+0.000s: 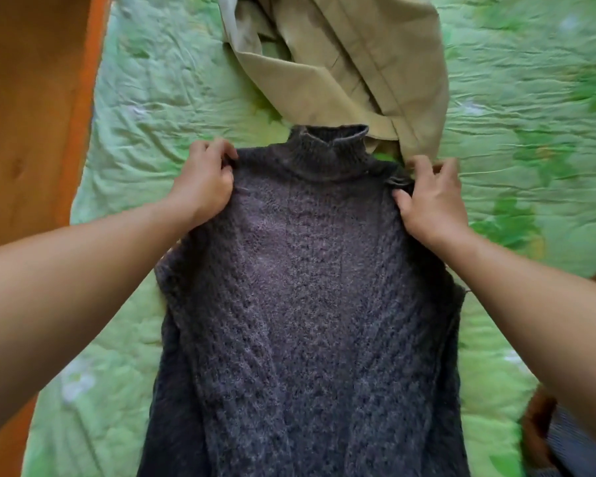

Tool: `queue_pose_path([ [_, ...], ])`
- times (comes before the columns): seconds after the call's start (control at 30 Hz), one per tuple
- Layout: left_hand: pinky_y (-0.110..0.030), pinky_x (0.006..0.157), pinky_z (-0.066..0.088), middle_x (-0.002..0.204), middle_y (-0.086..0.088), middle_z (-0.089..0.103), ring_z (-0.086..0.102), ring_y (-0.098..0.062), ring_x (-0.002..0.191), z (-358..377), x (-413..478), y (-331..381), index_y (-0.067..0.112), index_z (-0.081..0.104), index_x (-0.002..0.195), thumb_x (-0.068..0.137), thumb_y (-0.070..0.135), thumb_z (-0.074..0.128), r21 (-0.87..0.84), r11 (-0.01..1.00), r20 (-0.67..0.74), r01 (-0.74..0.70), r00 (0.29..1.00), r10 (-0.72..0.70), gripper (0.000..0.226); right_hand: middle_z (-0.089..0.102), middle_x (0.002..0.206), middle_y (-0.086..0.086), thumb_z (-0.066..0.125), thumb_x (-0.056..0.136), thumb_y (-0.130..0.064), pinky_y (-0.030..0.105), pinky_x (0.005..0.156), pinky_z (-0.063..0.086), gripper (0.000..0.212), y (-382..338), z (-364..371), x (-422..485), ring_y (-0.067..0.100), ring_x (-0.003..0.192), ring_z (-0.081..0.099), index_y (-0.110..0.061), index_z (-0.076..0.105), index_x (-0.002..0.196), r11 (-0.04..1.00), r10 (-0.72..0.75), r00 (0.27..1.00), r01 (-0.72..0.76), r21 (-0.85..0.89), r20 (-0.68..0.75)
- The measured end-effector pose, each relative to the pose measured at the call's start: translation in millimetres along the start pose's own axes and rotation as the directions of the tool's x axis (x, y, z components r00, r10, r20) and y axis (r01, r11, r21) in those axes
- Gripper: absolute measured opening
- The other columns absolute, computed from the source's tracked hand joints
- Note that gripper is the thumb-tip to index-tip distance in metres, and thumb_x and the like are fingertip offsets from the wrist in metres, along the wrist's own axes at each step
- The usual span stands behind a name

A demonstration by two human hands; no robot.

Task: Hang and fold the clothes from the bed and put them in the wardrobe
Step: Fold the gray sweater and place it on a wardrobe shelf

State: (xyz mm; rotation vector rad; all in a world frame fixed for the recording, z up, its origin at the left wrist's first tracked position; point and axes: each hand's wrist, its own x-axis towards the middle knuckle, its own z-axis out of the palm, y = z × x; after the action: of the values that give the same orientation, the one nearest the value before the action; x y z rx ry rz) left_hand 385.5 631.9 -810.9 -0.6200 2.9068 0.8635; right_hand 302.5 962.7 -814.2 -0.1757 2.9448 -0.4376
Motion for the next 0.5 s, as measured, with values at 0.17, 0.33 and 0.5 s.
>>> queue_pose_path([
  [0.17, -0.033, 0.083, 0.053, 0.119, -0.006, 0.061, 0.062, -0.029, 0.097, -5.9, 10.9, 7.1, 0.03, 0.046, 0.146, 0.084, -0.004, 0.053, -0.188, 0.973, 0.09, 0.137, 0.988, -0.122, 0.07, 0.06, 0.132, 0.018, 0.065, 0.085, -0.008, 0.033, 0.096, 0.044, 0.063, -5.9, -12.9, 23.9, 0.036, 0.12, 0.057, -0.019, 0.046, 0.144, 0.971, 0.044, 0.984, -0.083, 0.225, 0.172],
  [0.33, -0.025, 0.071, 0.041, 0.093, -0.006, 0.065, 0.06, -0.023, 0.091, -22.4, -7.2, -2.2, 0.019, 0.07, 0.101, 0.073, -0.015, 0.046, -0.193, 0.978, -0.005, -0.073, 0.997, 0.074, 0.05, 0.059, 0.096, 0.015, 0.055, 0.072, 0.007, 0.034, 0.076, 0.039, 0.031, 5.5, -28.5, -0.2, 0.035, 0.096, 0.055, -0.011, 0.067, 0.096, 0.967, -0.132, 0.991, 0.129, 0.217, -0.002],
  [0.5, -0.049, 0.084, 0.046, 0.107, -0.015, 0.061, 0.055, -0.04, 0.104, -36.6, -50.5, -38.3, 0.011, 0.068, 0.103, 0.069, -0.006, 0.065, 0.42, 0.759, 0.19, -0.498, 0.866, 0.463, 0.038, 0.054, 0.107, 0.02, 0.068, 0.064, 0.001, 0.05, 0.082, 0.043, 0.038, 37.3, -28.3, -53.9, 0.043, 0.102, 0.05, -0.008, 0.064, 0.101, 0.857, -0.427, 0.899, 0.436, -0.276, 0.094],
])
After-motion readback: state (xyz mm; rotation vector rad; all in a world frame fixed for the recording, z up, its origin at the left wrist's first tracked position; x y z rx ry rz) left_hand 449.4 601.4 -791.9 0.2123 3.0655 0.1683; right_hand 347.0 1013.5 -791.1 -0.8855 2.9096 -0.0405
